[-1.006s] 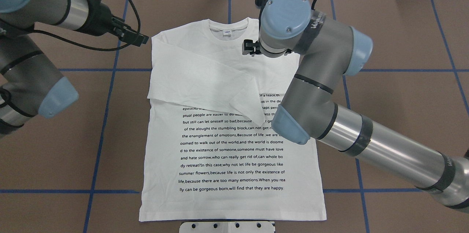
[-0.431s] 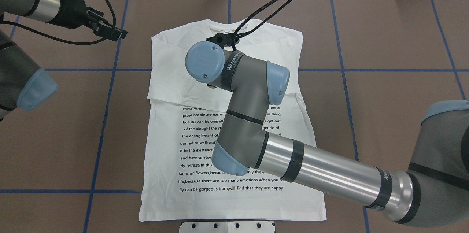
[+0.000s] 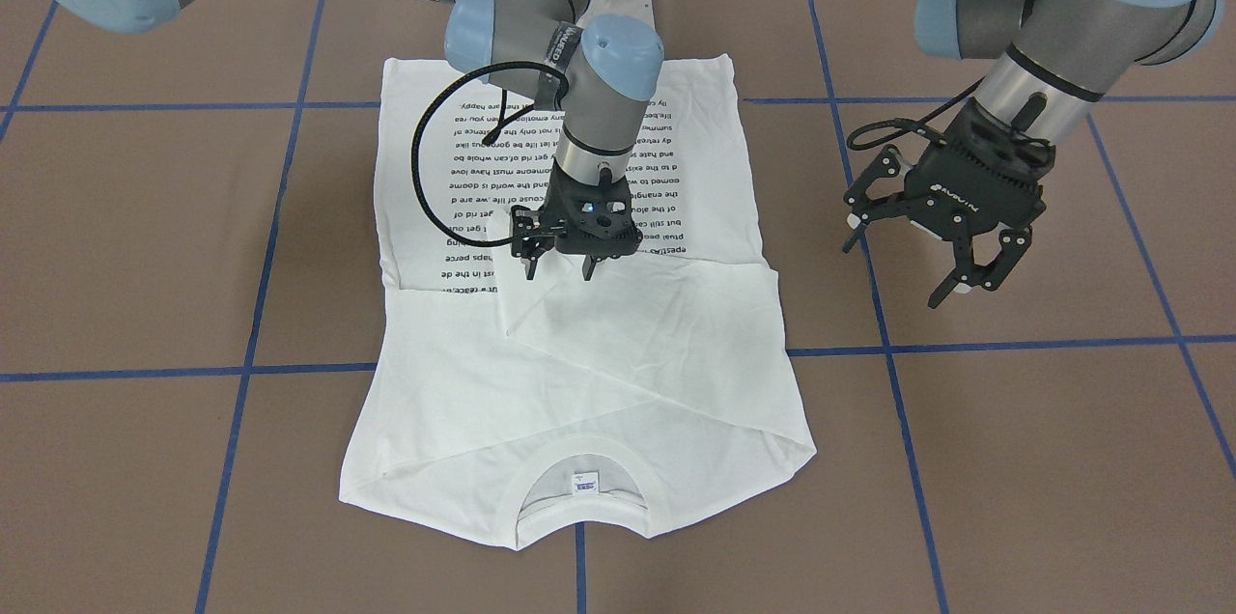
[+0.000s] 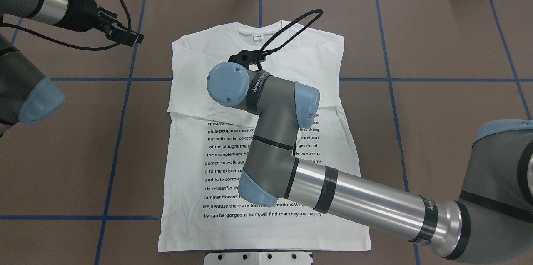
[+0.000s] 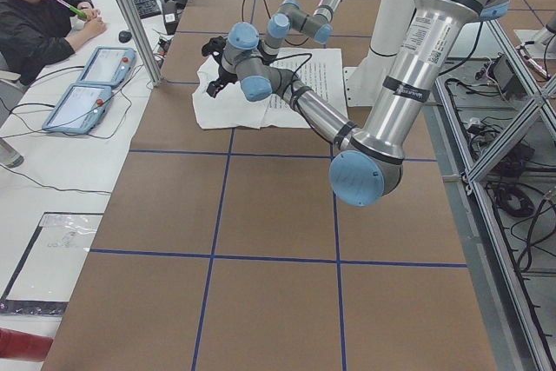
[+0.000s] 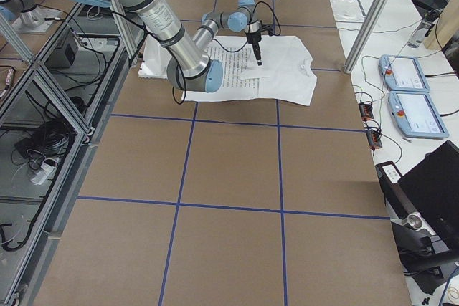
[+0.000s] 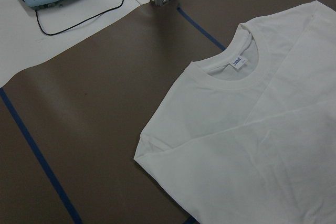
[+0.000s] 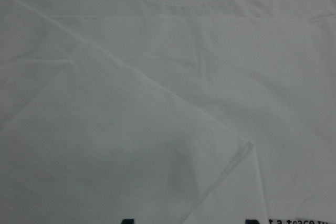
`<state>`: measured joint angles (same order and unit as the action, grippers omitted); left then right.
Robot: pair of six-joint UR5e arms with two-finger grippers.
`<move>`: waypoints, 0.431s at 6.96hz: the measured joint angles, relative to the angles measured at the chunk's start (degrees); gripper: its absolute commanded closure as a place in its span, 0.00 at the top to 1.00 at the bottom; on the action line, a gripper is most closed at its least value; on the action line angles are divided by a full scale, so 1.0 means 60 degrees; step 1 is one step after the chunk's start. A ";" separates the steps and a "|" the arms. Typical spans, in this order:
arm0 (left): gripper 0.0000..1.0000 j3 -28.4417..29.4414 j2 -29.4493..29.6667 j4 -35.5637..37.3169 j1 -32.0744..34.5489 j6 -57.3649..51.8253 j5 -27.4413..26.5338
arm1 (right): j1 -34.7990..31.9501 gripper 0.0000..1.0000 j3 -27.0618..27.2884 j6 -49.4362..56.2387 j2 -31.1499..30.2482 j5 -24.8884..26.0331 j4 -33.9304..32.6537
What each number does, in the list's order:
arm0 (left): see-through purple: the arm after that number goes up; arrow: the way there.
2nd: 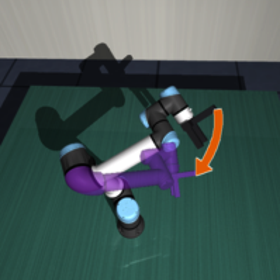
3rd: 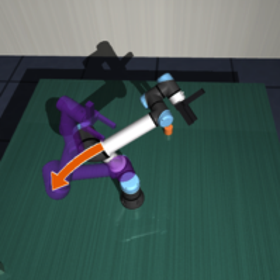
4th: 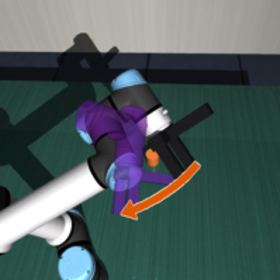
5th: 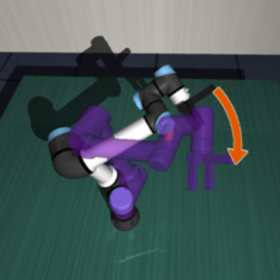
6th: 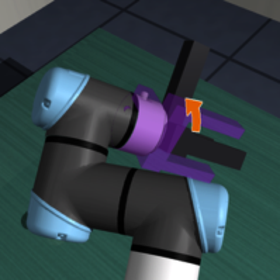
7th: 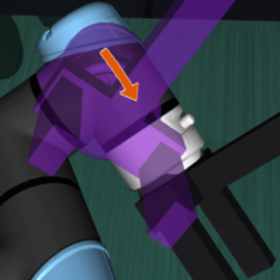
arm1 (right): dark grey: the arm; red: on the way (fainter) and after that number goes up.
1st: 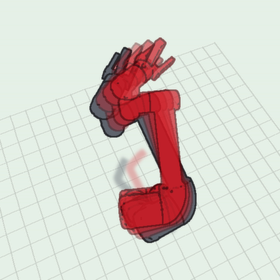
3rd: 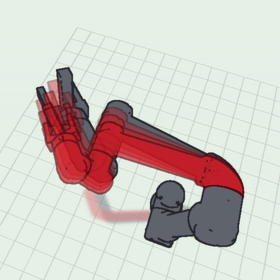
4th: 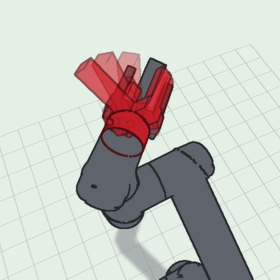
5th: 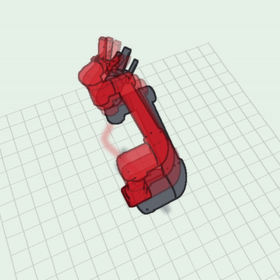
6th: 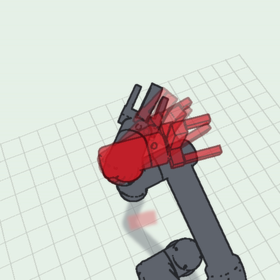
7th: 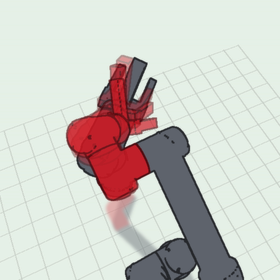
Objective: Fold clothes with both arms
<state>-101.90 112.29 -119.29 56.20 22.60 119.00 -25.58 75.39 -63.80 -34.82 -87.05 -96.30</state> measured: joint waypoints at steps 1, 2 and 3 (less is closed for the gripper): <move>1.00 0.0001 0.0001 -0.0006 -0.0004 0.0006 0.0000 | 0.0033 0.66 -0.0028 -0.0005 -0.0022 -0.0004 0.0101; 1.00 0.0004 0.0000 -0.0009 -0.0011 0.0010 0.0000 | 0.0076 0.55 -0.0041 -0.0011 -0.0034 -0.0007 0.0140; 1.00 0.0005 0.0007 -0.0014 -0.0016 0.0011 0.0000 | 0.0106 0.55 -0.0049 -0.0012 -0.0044 -0.0008 0.0155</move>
<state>-101.87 112.33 -119.37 56.10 22.67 119.00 -24.95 75.10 -63.87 -35.08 -87.10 -95.37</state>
